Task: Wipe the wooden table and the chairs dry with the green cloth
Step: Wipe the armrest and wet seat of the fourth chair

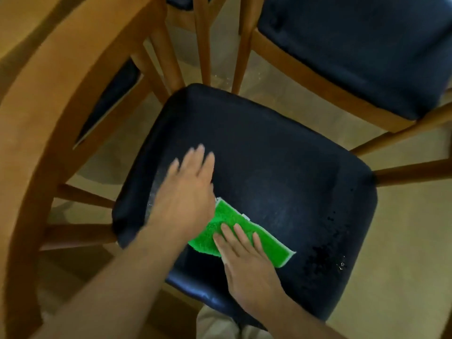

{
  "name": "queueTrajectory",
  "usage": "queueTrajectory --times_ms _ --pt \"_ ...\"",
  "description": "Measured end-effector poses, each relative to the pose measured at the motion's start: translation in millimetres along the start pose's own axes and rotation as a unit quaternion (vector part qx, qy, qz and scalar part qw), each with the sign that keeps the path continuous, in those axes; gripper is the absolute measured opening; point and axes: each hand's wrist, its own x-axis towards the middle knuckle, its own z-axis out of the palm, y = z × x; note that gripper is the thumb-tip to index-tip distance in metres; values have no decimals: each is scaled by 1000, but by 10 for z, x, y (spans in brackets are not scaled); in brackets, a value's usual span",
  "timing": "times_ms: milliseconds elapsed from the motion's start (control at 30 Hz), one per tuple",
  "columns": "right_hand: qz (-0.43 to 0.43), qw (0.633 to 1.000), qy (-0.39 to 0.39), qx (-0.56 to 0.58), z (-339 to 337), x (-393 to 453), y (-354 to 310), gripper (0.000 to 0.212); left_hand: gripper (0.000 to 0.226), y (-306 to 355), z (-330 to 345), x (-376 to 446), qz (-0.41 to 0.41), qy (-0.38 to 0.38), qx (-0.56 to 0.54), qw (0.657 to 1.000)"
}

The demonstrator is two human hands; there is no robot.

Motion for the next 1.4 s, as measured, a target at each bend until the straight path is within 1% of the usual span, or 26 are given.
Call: queueTrajectory --times_ms 33,67,100,133,200,267,333,367,433,500,600,667,733,800,833,900,967,1000,1067,1133,1167,1233,1267,1300,1333,1400 --pt "18 999 19 27 -16 59 81 59 65 26 155 -58 -36 -58 -10 998" --pt "36 998 35 43 -60 168 214 59 67 -6 288 -102 -70 -97 -17 993" --pt "57 996 57 30 -123 299 391 60 70 -69 387 -136 -95 -116 -20 989" --pt "74 994 79 -7 -239 436 599 62 76 -137 460 -176 -109 -131 -17 985" --pt "97 988 91 -72 -552 663 1053 68 92 -265 566 -251 -115 -170 -8 979" --pt "152 979 101 -87 -868 791 1490 73 105 -366 644 -291 -107 -198 1 974" --pt "232 964 120 -52 -1057 801 1786 66 111 -394 691 -292 -104 -211 1 972" --pt "255 958 128 -31 -1075 785 1832 62 112 -385 707 -281 -105 -215 4 971" --pt "271 954 125 -20 -996 752 1715 61 113 -345 727 -254 -111 -216 6 970" --pt "266 959 92 -31 -809 646 1448 66 113 -309 761 -234 -119 -209 -4 971" --pt "233 972 19 -25 -403 331 885 74 114 -300 807 -223 -130 -204 -19 970" --pt "189 982 -8 -9 -109 61 465 74 116 -299 831 -210 -138 -201 -24 970" --pt "169 985 16 -30 122 -166 111 72 117 -289 848 -195 -144 -196 -25 970" --pt "211 977 16 3 193 -201 -7 66 117 -288 859 -197 -145 -192 -20 970" --pt "224 974 27 16 188 -151 55 63 117 -292 865 -205 -144 -190 -17 971" --pt "274 957 82 40 128 24 397 58 117 -300 870 -219 -140 -189 -10 972" --pt "353 921 160 41 -108 249 948 57 117 -298 862 -215 -138 -193 -2 971" --pt "379 906 185 38 -285 333 1254 58 117 -300 858 -206 -139 -197 1 970" --pt "394 897 194 40 -620 396 1740 57 117 -299 853 -184 -142 -205 3 968" --pt "387 894 222 38 -708 335 1950 57 119 -294 849 -165 -145 -211 1 967" --pt "391 887 242 32 -660 288 1915 56 119 -292 852 -153 -146 -212 1 966" --pt "439 856 270 27 -429 169 1639 57 120 -275 855 -127 -148 -210 1 966" --pt "471 839 272 22 -270 81 1425 58 121 -265 854 -119 -149 -209 1 967" --pt "492 831 261 20 -109 -18 1176 61 121 -261 851 -116 -150 -205 0 967" --pt "498 832 242 23 48 -114 905 63 121 -263 851 -122 -149 -200 -2 968" --pt "488 846 211 25 358 -258 430 66 121 -264 859 -136 -142 -187 -1 972"
